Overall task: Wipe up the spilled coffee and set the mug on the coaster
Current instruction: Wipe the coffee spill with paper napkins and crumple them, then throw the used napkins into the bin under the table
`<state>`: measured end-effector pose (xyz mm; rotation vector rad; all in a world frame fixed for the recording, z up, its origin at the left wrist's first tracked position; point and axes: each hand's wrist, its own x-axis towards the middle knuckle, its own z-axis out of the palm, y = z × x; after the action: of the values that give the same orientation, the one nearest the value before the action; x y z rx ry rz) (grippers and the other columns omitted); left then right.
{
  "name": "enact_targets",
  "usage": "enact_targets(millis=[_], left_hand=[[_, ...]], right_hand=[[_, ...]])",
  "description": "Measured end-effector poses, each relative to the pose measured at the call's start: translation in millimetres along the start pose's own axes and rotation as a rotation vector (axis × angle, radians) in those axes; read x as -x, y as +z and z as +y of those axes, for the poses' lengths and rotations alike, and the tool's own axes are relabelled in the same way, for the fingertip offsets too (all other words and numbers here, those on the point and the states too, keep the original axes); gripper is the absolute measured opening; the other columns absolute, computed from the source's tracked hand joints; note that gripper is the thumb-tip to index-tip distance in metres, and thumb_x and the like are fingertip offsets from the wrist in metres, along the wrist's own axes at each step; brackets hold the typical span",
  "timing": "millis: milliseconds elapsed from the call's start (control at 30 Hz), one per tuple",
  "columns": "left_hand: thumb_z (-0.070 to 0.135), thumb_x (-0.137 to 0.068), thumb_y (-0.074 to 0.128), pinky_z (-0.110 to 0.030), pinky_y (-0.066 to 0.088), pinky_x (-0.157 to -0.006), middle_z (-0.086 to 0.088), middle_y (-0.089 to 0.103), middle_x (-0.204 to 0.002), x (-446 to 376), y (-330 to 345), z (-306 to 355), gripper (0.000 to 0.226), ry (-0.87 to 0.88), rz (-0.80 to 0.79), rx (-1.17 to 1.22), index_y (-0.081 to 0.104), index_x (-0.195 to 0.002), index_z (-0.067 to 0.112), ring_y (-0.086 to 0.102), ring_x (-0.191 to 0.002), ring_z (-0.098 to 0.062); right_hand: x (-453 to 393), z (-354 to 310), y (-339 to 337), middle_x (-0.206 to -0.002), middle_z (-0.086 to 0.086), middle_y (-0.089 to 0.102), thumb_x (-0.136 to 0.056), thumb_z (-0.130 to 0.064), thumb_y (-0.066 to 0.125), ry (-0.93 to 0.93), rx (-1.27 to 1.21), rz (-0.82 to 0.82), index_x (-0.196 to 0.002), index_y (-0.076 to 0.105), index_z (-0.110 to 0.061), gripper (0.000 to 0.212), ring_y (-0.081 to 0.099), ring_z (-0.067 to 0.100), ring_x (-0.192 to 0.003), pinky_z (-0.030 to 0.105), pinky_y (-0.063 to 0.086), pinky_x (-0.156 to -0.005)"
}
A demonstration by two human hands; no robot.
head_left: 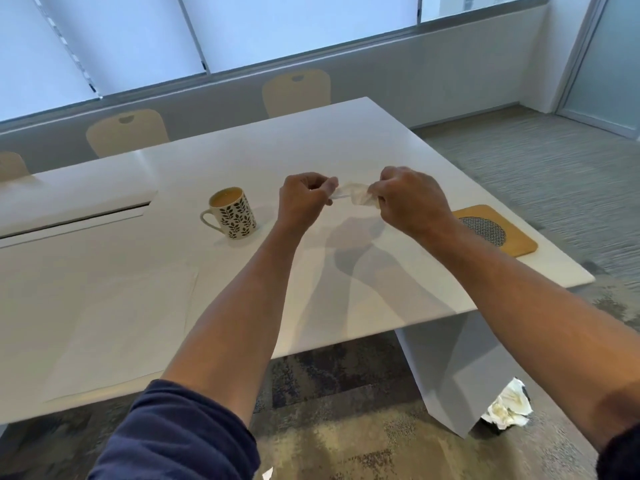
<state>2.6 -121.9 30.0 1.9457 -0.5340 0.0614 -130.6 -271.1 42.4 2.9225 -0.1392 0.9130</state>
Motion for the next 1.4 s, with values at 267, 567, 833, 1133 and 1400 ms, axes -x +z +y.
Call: enact_targets(millis=[267,567,833,1133,1400], left_hand=[[0.027,-0.087,0.079,-0.039,0.063,-0.075,0.0,0.077,-0.073,-9,65,50,0.013,0.114,-0.09,0.082,0.08,-0.081,0.016,0.075,-0.074,-0.022],[0.018,-0.089,0.076,-0.007,0.046,-0.06,0.007,0.072,-0.075,3,183,113,0.009,0.285,-0.206,0.033,0.083,-0.089,0.012,0.062,-0.066,0.0],[0.01,-0.087,0.07,-0.023,0.048,-0.066,-0.002,0.076,-0.085,34,297,156,0.013,0.384,-0.473,-0.114,0.082,-0.088,0.012,0.066,-0.076,-0.013],[0.007,-0.089,0.064,-0.025,0.045,-0.069,-0.006,0.077,-0.097,61,395,173,0.02,0.562,-0.768,-0.454,0.081,-0.097,0.013,0.069,-0.089,-0.02],[0.011,-0.099,0.053,-0.033,0.051,-0.079,-0.016,0.072,-0.116,117,482,177,0.027,0.599,-1.024,-0.762,0.069,-0.118,0.0,0.069,-0.105,-0.03]], right_hand=[[17,54,-30,-0.084,0.012,0.065,-0.086,-0.005,0.061,0.142,0.147,0.014,-0.099,0.079,-0.007,0.023,0.065,0.036,-0.069,0.04,0.055,-0.059],[54,132,-60,-0.077,0.013,0.064,-0.086,-0.011,0.065,0.379,0.317,-0.068,-0.094,0.078,-0.004,0.017,0.062,0.033,-0.063,0.037,0.054,-0.058],[108,205,-69,-0.085,0.019,0.07,-0.082,-0.01,0.069,0.712,0.311,-0.248,-0.099,0.078,-0.008,0.019,0.066,0.039,-0.077,0.035,0.048,-0.062],[187,271,-29,-0.096,0.008,0.078,-0.084,-0.009,0.064,0.99,-0.017,-0.243,-0.099,0.083,-0.022,0.028,0.071,0.033,-0.088,0.041,0.06,-0.079],[262,318,26,-0.063,0.007,0.061,-0.087,-0.014,0.063,1.184,-0.166,-0.257,-0.07,0.064,-0.014,0.017,0.062,0.034,-0.068,0.03,0.036,-0.053]])
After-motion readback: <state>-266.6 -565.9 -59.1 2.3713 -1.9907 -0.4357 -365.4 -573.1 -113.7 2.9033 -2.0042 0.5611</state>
